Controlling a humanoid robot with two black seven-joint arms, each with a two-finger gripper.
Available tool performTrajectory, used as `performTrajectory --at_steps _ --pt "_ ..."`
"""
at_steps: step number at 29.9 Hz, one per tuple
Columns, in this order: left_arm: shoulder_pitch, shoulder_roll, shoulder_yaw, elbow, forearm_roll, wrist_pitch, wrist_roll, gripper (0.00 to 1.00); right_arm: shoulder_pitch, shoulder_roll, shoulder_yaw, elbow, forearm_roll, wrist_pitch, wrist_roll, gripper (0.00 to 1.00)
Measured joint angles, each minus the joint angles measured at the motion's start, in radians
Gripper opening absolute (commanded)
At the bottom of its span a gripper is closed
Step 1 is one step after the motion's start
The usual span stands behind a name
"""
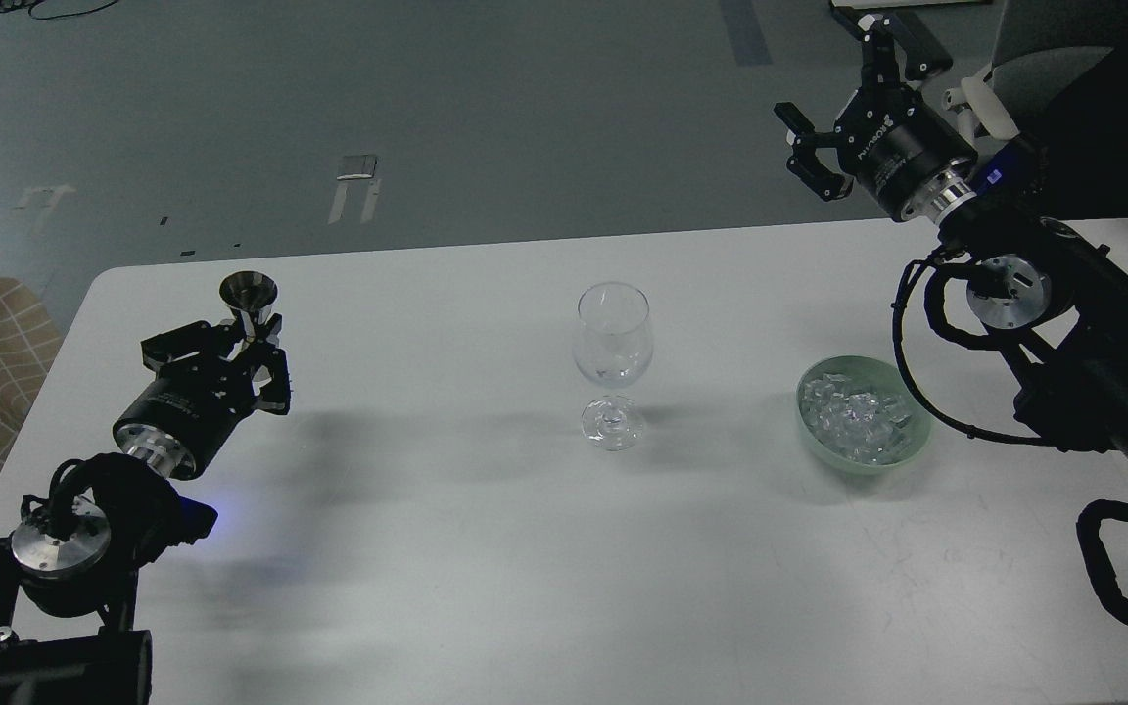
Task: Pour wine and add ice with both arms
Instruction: 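Lift the jigger upright off the table with the left gripper, then carry the jigger with the left gripper above the wine glass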
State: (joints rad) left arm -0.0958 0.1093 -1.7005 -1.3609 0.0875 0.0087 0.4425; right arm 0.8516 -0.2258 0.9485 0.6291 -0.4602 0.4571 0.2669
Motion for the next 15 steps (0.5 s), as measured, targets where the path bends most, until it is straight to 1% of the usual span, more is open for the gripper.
performTrajectory --at_steps 7,15 --pt "-0.032 -0.003 0.062 -0.047 0.000 0.062 0.016 0.05 -0.004 -0.014 0.001 0.000 0.000 0.000 0.000 1.00" --pt "-0.083 -0.005 0.121 -0.086 0.000 0.122 0.022 0.05 -0.016 -0.022 0.001 0.008 0.001 0.000 0.000 1.00"
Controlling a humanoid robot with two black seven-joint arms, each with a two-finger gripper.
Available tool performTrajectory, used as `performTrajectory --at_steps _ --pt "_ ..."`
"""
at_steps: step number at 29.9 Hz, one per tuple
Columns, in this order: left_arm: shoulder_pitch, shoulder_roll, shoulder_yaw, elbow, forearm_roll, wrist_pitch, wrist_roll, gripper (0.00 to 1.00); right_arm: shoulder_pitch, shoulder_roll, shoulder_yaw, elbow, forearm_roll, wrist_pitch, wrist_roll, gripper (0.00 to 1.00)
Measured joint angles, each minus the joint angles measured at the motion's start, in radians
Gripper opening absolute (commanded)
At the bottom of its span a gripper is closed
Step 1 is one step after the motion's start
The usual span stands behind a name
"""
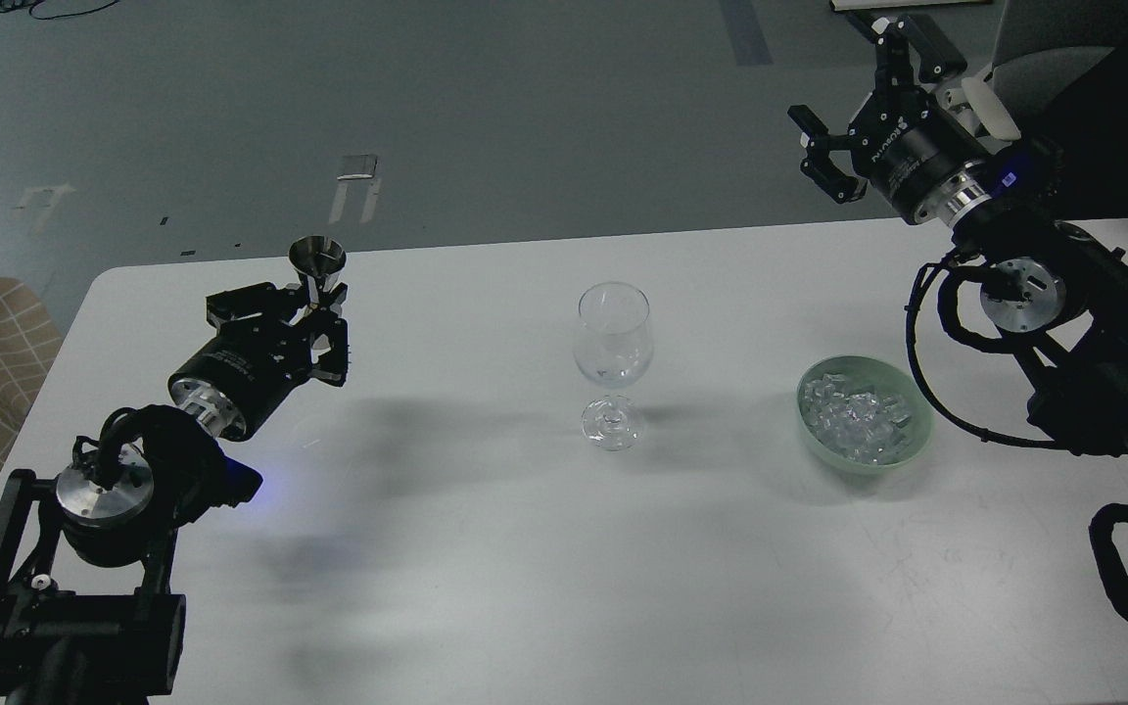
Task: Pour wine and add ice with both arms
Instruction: 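Carry the jigger with the left gripper above the wine glass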
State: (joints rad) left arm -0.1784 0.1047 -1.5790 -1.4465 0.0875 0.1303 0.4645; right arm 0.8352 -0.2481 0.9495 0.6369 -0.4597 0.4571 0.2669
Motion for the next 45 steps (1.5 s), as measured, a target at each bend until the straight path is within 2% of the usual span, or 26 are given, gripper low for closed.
performTrajectory --at_steps 18,45 --pt "-0.064 0.002 0.112 -0.124 0.014 0.130 0.000 0.05 -0.013 -0.006 0.002 0.009 0.001 0.000 0.000 1.00" --pt "-0.142 0.000 0.281 -0.172 0.078 0.189 0.000 0.04 -0.027 -0.007 0.006 0.022 0.000 0.000 0.000 1.00"
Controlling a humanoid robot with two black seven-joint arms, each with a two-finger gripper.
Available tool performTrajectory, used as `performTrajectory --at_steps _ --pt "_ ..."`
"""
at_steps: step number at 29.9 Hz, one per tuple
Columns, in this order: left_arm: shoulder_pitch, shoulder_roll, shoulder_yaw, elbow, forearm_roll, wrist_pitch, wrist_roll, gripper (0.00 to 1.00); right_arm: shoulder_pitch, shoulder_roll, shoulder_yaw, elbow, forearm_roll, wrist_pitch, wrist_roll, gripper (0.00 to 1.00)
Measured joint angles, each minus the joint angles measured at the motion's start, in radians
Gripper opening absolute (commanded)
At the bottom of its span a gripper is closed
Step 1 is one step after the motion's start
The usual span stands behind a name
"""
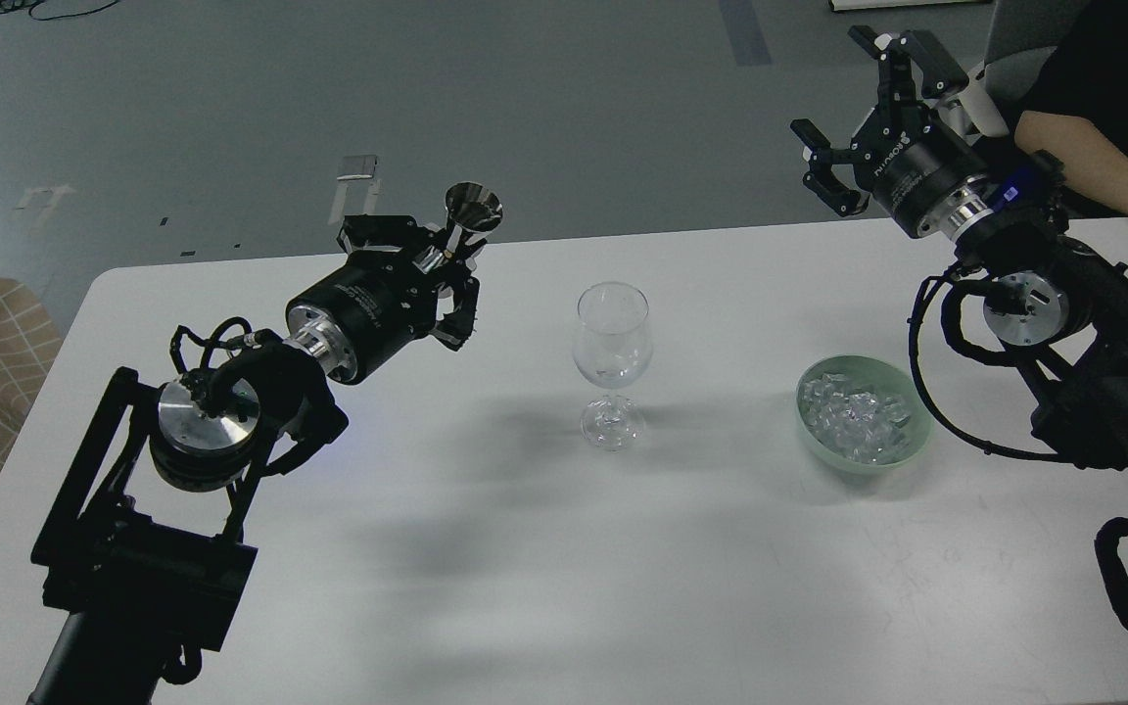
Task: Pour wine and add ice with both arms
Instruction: 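Carry the jigger with the left gripper above the wine glass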
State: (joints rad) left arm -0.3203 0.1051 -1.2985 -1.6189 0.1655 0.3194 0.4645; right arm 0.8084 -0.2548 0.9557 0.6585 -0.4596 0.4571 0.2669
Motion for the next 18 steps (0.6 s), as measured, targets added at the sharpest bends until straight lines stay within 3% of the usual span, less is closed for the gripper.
performTrajectory --at_steps 18 --pt "-0.004 -0.008 0.077 -0.018 0.057 0.013 -0.003 0.04 -0.002 0.000 0.002 0.000 0.000 0.000 0.001 1.00"
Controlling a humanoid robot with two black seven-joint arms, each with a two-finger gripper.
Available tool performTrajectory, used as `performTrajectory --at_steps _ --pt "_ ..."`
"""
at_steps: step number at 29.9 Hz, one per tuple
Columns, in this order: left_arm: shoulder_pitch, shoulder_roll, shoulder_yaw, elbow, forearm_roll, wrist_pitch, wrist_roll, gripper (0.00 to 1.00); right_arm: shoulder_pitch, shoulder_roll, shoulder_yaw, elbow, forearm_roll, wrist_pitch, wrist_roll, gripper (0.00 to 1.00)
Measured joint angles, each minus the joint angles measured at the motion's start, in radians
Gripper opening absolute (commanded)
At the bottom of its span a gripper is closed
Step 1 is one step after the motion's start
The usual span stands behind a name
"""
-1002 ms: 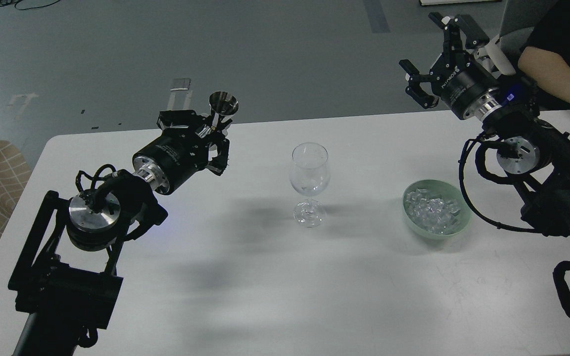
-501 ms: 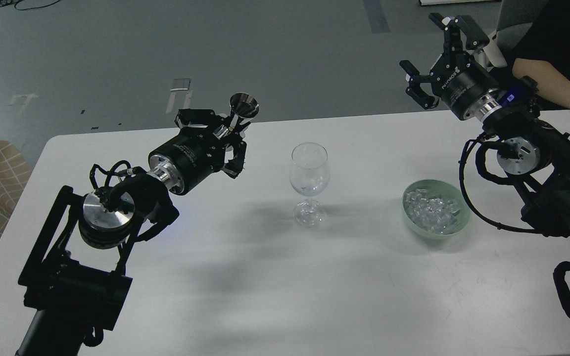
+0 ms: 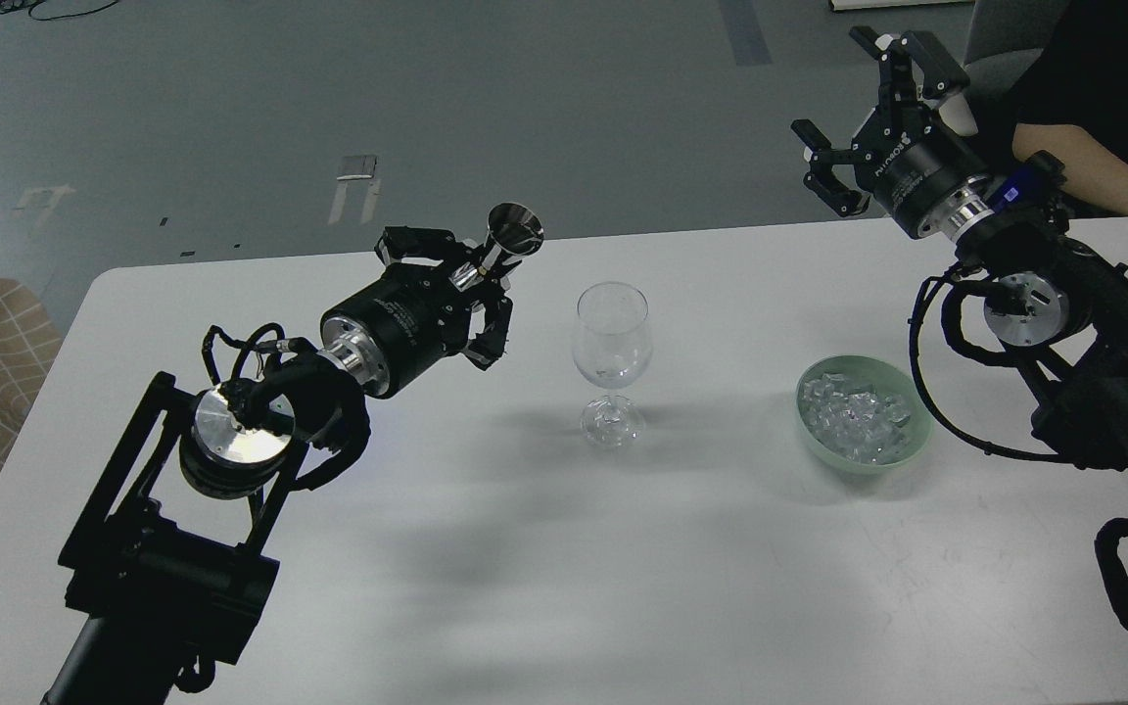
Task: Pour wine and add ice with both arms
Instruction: 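Carry the jigger with the left gripper above the wine glass, then tilt the jigger over the wine glass rim with the left gripper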
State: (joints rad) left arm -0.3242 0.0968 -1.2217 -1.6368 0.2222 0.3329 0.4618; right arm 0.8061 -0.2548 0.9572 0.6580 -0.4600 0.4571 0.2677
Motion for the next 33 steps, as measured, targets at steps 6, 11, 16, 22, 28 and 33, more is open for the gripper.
performTrajectory --at_steps 6,11,16,22,28,33 --pt "-0.015 -0.007 0.002 0.000 0.020 0.000 0.001 0.04 -0.004 0.000 0.000 0.004 0.000 0.000 0.001 1.00" --pt "-0.024 -0.010 0.007 0.004 0.033 0.002 0.001 0.04 -0.005 0.000 0.001 0.006 0.001 0.000 0.001 1.00" --pt "-0.039 -0.010 0.076 0.007 0.053 0.018 0.000 0.04 -0.006 0.000 0.003 0.007 0.001 0.000 0.001 1.00" --pt "-0.045 -0.010 0.094 0.009 0.058 0.026 -0.002 0.04 -0.008 0.000 0.004 0.008 0.001 0.000 0.001 1.00" --pt "-0.052 -0.008 0.095 0.014 0.060 0.026 -0.005 0.05 -0.011 0.000 0.006 0.010 0.001 0.000 0.001 1.00" --pt "-0.053 -0.005 0.096 0.027 0.067 0.026 -0.008 0.05 -0.011 0.000 0.006 0.013 0.001 0.000 0.001 1.00"
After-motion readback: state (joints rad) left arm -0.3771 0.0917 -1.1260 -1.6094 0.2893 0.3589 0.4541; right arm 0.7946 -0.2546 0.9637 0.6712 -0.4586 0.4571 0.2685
